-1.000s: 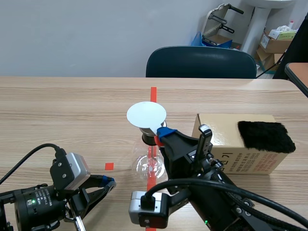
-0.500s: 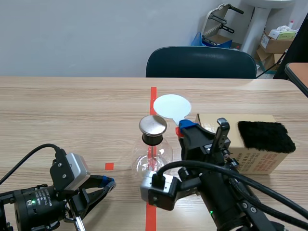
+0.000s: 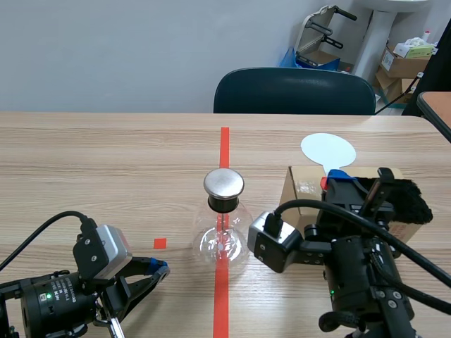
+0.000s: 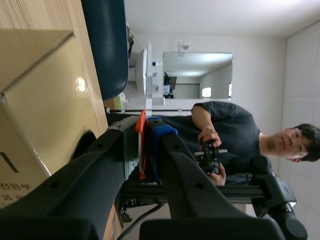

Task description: Do the electroscope experiment

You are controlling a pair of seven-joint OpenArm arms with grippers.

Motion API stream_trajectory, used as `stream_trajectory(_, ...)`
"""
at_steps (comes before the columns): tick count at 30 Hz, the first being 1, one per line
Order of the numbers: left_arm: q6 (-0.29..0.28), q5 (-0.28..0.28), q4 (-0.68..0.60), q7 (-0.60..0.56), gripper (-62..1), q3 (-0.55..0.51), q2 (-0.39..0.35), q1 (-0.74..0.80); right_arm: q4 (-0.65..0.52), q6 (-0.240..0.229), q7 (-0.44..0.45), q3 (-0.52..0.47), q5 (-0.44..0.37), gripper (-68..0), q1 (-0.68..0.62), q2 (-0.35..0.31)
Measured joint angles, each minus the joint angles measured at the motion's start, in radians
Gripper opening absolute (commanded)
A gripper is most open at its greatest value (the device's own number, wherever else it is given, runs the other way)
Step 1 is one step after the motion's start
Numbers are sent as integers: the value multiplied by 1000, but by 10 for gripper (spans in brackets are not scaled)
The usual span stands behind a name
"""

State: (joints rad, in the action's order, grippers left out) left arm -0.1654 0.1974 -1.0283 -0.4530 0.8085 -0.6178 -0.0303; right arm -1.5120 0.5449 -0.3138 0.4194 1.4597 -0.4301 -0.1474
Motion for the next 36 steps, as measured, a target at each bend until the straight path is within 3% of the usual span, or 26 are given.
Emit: stream_trajectory(36,0,0,0,14,-569,0,17,0,0,0,-21,0,0,-671,0,0)
